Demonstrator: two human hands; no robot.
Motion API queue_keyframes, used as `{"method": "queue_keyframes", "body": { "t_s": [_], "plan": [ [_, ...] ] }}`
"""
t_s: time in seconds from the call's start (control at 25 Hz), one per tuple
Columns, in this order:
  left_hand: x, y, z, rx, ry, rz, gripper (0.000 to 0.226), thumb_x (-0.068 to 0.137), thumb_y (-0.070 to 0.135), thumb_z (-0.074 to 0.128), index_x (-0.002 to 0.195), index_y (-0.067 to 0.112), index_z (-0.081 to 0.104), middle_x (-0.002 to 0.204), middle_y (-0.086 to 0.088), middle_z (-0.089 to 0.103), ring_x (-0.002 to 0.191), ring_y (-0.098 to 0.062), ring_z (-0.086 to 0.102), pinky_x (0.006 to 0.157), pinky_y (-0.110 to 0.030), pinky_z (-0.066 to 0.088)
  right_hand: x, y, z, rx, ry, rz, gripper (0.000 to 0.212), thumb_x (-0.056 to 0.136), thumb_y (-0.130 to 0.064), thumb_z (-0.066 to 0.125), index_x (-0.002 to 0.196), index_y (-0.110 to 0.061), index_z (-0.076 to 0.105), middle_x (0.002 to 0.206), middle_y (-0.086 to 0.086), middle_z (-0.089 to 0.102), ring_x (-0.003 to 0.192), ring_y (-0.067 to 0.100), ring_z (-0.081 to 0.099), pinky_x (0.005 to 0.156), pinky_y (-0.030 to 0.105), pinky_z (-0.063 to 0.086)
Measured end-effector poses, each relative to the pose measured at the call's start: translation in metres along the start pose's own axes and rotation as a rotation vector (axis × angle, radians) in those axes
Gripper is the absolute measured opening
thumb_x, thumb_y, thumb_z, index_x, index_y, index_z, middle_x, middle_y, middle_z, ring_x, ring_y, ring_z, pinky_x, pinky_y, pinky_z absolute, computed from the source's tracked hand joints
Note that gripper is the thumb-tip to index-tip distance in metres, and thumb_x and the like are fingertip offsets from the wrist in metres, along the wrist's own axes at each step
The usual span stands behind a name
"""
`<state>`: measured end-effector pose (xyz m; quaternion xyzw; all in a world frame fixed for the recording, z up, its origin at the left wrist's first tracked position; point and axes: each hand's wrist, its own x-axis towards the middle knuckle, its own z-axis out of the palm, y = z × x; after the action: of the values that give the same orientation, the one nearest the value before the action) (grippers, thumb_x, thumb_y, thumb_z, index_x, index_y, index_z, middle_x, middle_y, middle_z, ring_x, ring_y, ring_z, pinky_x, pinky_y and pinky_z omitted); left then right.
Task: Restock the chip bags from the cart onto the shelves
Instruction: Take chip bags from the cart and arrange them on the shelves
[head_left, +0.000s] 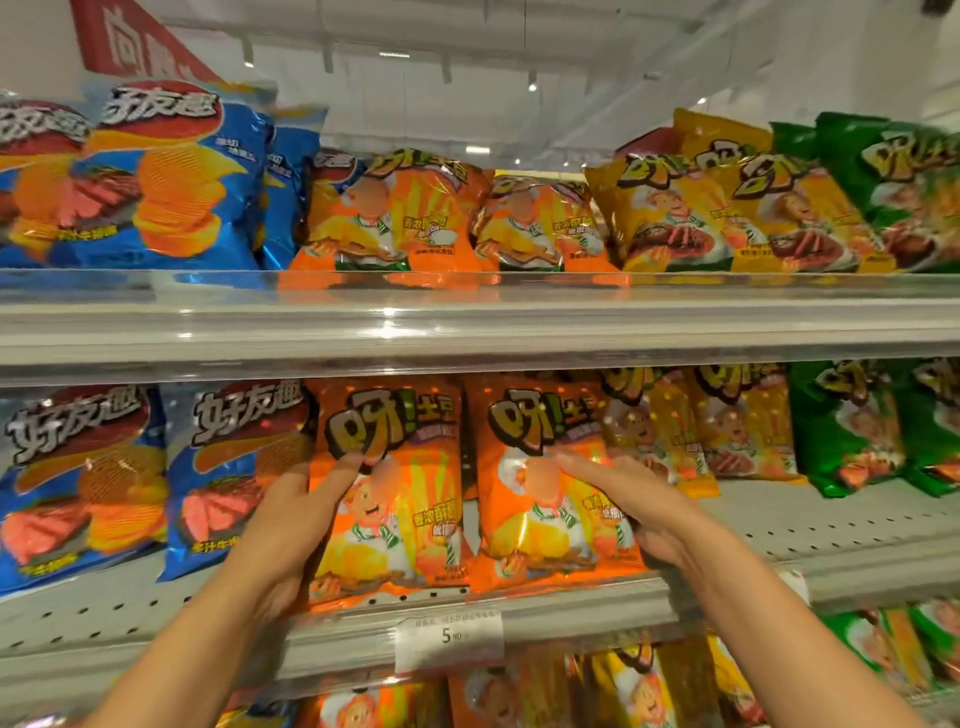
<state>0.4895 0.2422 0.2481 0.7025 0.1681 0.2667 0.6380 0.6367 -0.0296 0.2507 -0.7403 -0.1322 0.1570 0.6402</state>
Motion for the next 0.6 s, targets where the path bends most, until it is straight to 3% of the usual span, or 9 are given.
{"method": "queue_keyframes", "body": {
  "t_s": [0.04, 0.12, 0.2, 0.24, 0.4, 0.52, 0.6],
  "plan": [
    [-0.003, -0.003, -0.001, -0.009, 0.007, 0.007, 0.022, 0.091, 0.042, 0.068, 0.103, 0.024, 0.065, 0.074, 0.014, 0.077, 0.064, 0.0, 0.071, 0.05, -0.016, 0.052, -0.001, 0.005, -0.003, 0.015, -0.001, -0.066, 0.123, 0.05, -0.067, 0.092, 0.15, -0.015, 0.044, 0.139, 0.006, 0.064, 0.128, 0.025, 0.062, 0.111, 0.048, 0.048],
    [-0.011, -0.007, -0.002, 0.127, -0.026, 0.069, 0.051, 0.077, 0.059, 0.072, 0.121, 0.042, 0.052, 0.09, 0.031, 0.072, 0.081, 0.005, 0.07, 0.063, -0.014, 0.054, -0.002, 0.013, -0.006, 0.001, 0.018, -0.202, 0.134, 0.043, -0.074, 0.091, 0.155, -0.026, 0.034, 0.148, -0.002, 0.055, 0.135, 0.017, 0.054, 0.117, 0.046, 0.041],
    [-0.013, -0.012, -0.002, 0.261, -0.042, 0.097, 0.082, 0.072, 0.061, 0.074, 0.141, 0.038, 0.036, 0.118, 0.026, 0.059, 0.107, -0.005, 0.061, 0.086, -0.026, 0.05, -0.004, 0.021, -0.005, -0.055, 0.026, -0.277, 0.139, 0.042, -0.076, 0.088, 0.158, -0.03, 0.026, 0.157, -0.005, 0.043, 0.144, 0.015, 0.042, 0.121, 0.046, 0.035],
    [-0.013, -0.014, -0.001, 0.243, -0.046, 0.092, 0.087, 0.071, 0.06, 0.075, 0.144, 0.037, 0.032, 0.12, 0.023, 0.055, 0.112, -0.009, 0.057, 0.089, -0.028, 0.046, -0.004, 0.023, -0.005, -0.077, 0.022, -0.296, 0.14, 0.044, -0.076, 0.087, 0.159, -0.03, 0.023, 0.16, -0.006, 0.038, 0.147, 0.014, 0.037, 0.122, 0.044, 0.033],
    [-0.008, -0.018, -0.003, 0.244, -0.066, 0.133, 0.071, 0.076, 0.057, 0.074, 0.133, 0.048, 0.032, 0.11, 0.036, 0.049, 0.108, -0.007, 0.053, 0.088, -0.03, 0.041, -0.004, 0.027, -0.004, -0.196, 0.106, -0.372, 0.113, 0.064, -0.064, 0.08, 0.158, -0.029, 0.027, 0.155, -0.016, 0.038, 0.144, 0.003, 0.034, 0.112, 0.03, 0.033],
    [-0.006, -0.024, 0.0, 0.276, -0.06, 0.124, 0.07, 0.077, 0.059, 0.072, 0.134, 0.038, 0.037, 0.116, 0.017, 0.057, 0.111, -0.016, 0.056, 0.082, -0.034, 0.042, -0.008, 0.026, -0.003, -0.281, 0.176, -0.444, 0.09, 0.07, -0.06, 0.077, 0.147, -0.042, 0.034, 0.14, -0.038, 0.042, 0.122, -0.03, 0.038, 0.101, 0.012, 0.035],
    [-0.008, -0.029, 0.005, 0.352, -0.003, 0.195, 0.072, 0.08, 0.062, 0.068, 0.138, 0.033, 0.036, 0.124, 0.005, 0.056, 0.117, -0.022, 0.056, 0.083, -0.037, 0.043, -0.014, 0.024, 0.001, -0.349, 0.25, -0.475, 0.084, 0.071, -0.061, 0.076, 0.143, -0.044, 0.035, 0.126, -0.044, 0.04, 0.108, -0.04, 0.036, 0.087, -0.002, 0.035]
  ]
}}
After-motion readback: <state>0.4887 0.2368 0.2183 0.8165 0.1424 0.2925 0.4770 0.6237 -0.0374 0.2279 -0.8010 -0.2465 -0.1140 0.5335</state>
